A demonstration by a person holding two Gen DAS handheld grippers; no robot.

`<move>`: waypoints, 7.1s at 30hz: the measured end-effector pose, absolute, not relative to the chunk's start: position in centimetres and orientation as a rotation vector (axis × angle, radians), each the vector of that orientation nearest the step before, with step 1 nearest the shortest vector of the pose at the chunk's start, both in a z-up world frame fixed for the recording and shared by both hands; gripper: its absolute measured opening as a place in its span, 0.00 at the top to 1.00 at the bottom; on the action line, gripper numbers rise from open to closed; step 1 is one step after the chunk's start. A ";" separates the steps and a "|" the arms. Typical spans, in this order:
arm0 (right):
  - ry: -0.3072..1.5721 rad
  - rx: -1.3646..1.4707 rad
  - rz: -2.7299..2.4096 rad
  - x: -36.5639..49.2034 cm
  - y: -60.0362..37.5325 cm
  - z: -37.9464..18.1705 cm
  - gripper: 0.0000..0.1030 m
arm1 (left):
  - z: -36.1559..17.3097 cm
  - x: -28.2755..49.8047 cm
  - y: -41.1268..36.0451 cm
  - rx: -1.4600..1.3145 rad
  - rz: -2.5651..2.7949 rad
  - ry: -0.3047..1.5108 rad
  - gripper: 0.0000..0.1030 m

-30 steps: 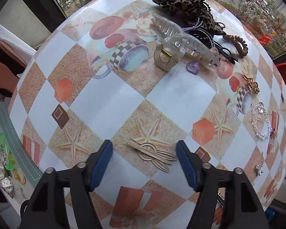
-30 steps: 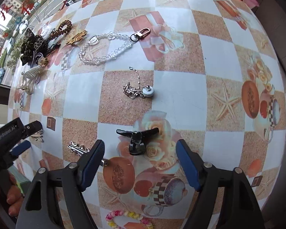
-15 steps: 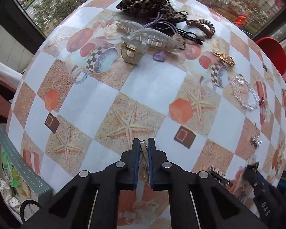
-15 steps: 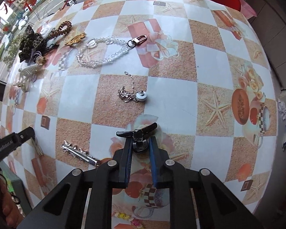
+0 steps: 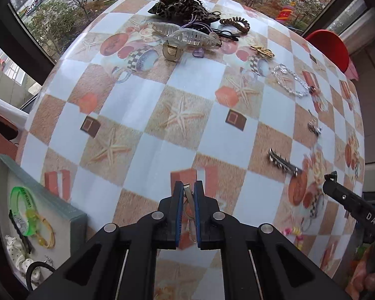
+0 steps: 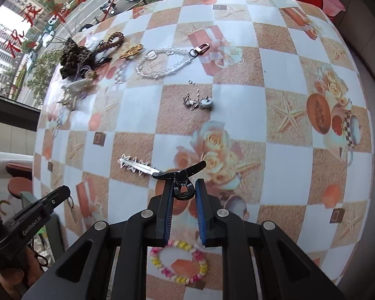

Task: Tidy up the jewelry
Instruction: 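Carry the gold pin and black claw clip in both tools over the white box, then open the right tool releasing the claw clip while the left tool releases the gold pin, then move both tools back over the silver spiked hair clip and pink beaded bracelet, then grasp the silver spiked clip with the left tool while the right tool grasps the pink beaded bracelet, then carry the spiked clip and beaded bracelet in both tools over the white box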

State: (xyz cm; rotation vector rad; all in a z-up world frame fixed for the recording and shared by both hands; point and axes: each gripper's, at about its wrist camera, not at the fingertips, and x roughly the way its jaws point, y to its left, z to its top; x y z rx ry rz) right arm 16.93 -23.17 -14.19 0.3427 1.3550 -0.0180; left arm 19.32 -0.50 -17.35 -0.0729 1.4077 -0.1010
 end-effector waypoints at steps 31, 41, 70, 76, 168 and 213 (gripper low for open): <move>1.352 0.256 0.130 10.0 -10.5 -9.9 0.82 | -11.0 8.1 12.1 -0.094 -0.124 1.328 0.88; 1.344 0.200 0.201 8.9 -3.9 -9.1 0.82 | -10.7 5.4 17.3 -0.135 -0.089 1.317 0.88; 1.503 -0.023 0.409 9.1 12.7 -15.7 0.82 | -18.6 0.4 26.7 -0.205 0.023 1.467 0.88; 1.548 -0.054 0.387 10.1 13.3 -17.9 0.82 | -20.2 0.3 26.4 -0.190 0.021 1.499 0.88; 1.466 0.269 -0.197 5.7 -23.6 -17.3 0.15 | -16.4 16.3 -0.4 -0.123 -0.185 1.514 0.00; 1.424 0.314 -0.032 6.3 -22.5 -18.0 0.91 | -18.0 18.1 -8.8 0.121 -0.301 1.444 0.79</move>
